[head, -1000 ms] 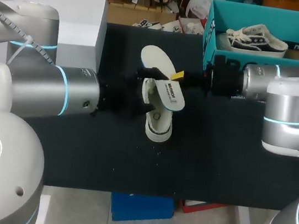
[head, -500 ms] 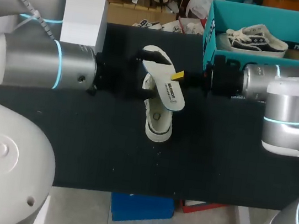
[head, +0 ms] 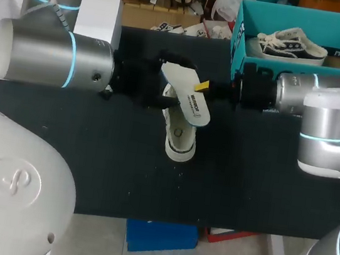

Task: Take the shoe out of the shoebox, open the shoe tongue, remove and reinsert the insole, then place the shoe into the shoebox

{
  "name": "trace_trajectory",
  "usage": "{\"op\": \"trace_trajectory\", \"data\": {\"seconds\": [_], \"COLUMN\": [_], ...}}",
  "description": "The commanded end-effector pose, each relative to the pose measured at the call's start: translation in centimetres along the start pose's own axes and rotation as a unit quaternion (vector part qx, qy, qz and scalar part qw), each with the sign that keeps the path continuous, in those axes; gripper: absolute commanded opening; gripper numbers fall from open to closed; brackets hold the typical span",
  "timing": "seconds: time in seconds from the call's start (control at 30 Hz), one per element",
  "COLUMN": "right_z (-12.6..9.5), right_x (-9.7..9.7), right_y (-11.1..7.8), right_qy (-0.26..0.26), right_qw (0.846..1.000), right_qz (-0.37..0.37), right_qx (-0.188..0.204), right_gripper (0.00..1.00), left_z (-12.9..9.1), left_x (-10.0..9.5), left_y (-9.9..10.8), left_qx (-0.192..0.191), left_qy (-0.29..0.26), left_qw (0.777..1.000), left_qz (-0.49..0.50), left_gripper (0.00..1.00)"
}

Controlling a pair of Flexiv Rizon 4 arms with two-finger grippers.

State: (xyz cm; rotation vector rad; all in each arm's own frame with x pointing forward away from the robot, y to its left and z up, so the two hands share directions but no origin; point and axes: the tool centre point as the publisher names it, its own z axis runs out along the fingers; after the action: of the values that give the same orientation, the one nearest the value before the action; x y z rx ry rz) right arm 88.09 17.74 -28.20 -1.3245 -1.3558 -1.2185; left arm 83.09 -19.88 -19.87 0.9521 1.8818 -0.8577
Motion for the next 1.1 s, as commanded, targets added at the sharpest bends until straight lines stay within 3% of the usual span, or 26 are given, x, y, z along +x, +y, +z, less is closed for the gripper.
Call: {"op": "trace_trajectory", "data": {"seconds": [0.03, 0.13, 0.23, 0.33, 0.53, 0.57, 0.87, 1.0, 1.1], "right_z": [0.1, 0.1, 0.1, 0.1, 0.1, 0.1, 0.1, 0.1, 0.1], "right_x": [0.0, 0.0, 0.0, 0.0, 0.0, 0.0, 0.0, 0.0, 0.0], "right_y": [0.0, 0.0, 0.0, 0.0, 0.0, 0.0, 0.0, 0.0, 0.0], "right_qy": [0.0, 0.0, 0.0, 0.0, 0.0, 0.0, 0.0, 0.0, 0.0], "right_qw": [1.0, 1.0, 1.0, 1.0, 1.0, 1.0, 1.0, 1.0, 1.0], "right_qz": [0.0, 0.0, 0.0, 0.0, 0.0, 0.0, 0.0, 0.0, 0.0], "right_qx": [-0.001, -0.001, -0.001, -0.001, -0.001, -0.001, -0.001, -0.001, -0.001], "right_gripper": [0.0, 0.0, 0.0, 0.0, 0.0, 0.0, 0.0, 0.0, 0.0], "left_z": [-0.1, 0.2, 0.8, 1.3, 1.7, 1.7, 1.1, 0.4, 0.1], "left_x": [-0.5, -0.3, 0.2, 0.5, 1.4, 1.5, 1.3, 0.2, -0.6], "left_y": [-0.3, -0.6, -0.2, 0.0, 1.4, 1.6, 3.7, 4.6, 5.2], "left_qx": [0.014, 0.012, -0.039, -0.055, -0.193, -0.201, -0.252, -0.248, -0.224], "left_qy": [0.064, 0.059, 0.052, 0.026, 0.014, 0.008, -0.019, -0.034, -0.043], "left_qw": [0.998, 0.998, 0.998, 0.998, 0.979, 0.978, 0.958, 0.955, 0.957], "left_qz": [0.008, 0.01, -0.012, -0.032, -0.056, -0.059, -0.133, -0.158, -0.177], "left_gripper": [1.0, 1.0, 1.0, 1.0, 1.0, 1.0, 1.0, 1.0, 1.0]}}
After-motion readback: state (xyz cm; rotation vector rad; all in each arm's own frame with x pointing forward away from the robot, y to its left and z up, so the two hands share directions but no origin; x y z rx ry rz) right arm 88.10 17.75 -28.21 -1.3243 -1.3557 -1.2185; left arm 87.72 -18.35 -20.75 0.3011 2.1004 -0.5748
